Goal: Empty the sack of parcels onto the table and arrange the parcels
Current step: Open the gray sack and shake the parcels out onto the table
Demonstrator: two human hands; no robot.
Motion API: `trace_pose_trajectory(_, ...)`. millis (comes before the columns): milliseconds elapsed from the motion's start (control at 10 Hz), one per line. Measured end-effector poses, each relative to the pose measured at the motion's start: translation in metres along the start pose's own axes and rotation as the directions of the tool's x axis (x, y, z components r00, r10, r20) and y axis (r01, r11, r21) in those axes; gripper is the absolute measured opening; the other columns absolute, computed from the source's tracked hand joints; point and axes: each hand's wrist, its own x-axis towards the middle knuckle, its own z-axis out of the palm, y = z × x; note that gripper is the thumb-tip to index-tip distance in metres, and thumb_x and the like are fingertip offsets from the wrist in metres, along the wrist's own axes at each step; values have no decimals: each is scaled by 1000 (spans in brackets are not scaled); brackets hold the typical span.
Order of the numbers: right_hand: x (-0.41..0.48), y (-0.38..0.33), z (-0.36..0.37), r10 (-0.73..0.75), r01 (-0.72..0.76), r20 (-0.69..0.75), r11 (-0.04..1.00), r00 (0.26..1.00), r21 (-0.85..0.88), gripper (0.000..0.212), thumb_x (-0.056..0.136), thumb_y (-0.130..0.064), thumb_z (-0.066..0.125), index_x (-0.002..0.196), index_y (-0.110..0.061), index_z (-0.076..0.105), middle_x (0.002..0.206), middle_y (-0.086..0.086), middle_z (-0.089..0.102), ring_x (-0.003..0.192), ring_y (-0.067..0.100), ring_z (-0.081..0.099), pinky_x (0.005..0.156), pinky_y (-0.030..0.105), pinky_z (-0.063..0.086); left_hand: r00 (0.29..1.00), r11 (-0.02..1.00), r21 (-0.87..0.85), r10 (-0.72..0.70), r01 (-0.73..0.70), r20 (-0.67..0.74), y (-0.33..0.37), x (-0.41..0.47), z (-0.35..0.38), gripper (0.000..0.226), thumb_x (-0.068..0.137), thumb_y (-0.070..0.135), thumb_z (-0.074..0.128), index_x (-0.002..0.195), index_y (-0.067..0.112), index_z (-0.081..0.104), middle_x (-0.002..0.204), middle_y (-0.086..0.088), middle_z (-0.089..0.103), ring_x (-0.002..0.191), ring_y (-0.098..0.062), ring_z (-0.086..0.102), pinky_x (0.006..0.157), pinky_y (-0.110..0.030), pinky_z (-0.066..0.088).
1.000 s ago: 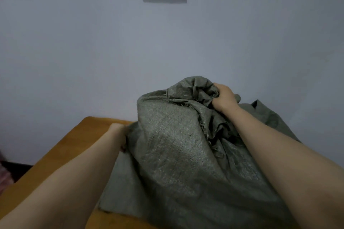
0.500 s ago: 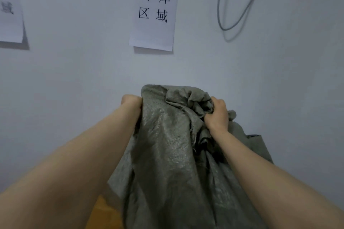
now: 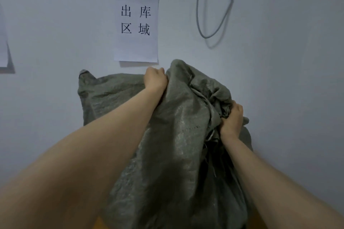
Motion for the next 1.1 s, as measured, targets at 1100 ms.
trace_pose_trajectory(1100,-5,179,-203,693,-690,-97,675,714,-262,72,96,-17,50,151,-8,5,157,19,1,141,37,19,115,43,22,805,989,-45,143,-143,576,34,-148,194,27,90,15,63,69,18,45,79,7,52,91,-12,53,84,-26,43)
